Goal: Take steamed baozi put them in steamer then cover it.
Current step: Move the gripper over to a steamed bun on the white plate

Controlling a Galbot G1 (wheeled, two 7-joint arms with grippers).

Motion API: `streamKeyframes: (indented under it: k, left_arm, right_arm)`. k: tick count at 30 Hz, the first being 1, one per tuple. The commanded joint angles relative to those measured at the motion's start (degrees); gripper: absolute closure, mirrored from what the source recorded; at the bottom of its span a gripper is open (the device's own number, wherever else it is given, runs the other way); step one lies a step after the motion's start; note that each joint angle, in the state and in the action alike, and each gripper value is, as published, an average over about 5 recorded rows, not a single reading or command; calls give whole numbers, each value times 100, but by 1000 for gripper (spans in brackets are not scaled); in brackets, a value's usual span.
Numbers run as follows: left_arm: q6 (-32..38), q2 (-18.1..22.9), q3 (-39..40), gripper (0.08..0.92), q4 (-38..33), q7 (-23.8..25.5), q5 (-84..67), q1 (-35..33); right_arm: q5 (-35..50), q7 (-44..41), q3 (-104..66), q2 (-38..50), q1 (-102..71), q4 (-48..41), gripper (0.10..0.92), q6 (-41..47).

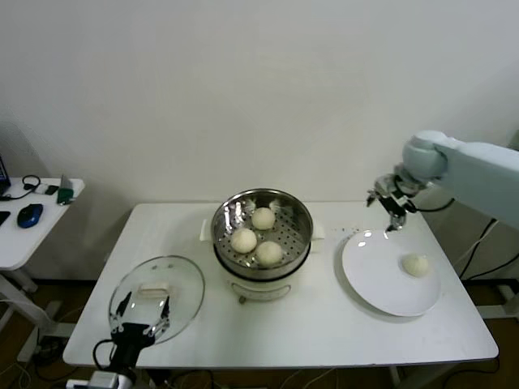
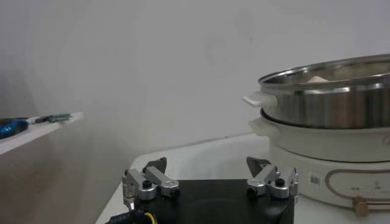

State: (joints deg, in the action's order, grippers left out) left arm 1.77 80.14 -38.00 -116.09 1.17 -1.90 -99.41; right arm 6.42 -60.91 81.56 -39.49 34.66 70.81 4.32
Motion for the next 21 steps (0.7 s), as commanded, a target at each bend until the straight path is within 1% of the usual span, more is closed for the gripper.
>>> streamKeyframes:
  k: [1, 10, 14, 21]
  left_arm:
    - [-62, 41, 24, 177, -37, -5, 65, 13]
    - [-61, 66, -28, 177, -30, -11, 131, -63]
    - [-83, 73, -54, 177, -37, -27, 145, -77]
    - [-126, 82, -48, 177, -18, -72, 164, -60]
  right_arm:
    - [-324, -374, -1679, 1050, -1963, -685, 203, 536]
    - [-1101, -571, -2829, 700, -2997, -1536, 203, 102]
    - [-1410, -609, -3139, 495, -3183, -1867, 203, -103]
    - [-1687, -571, -3555, 52, -3265, -2417, 203, -354]
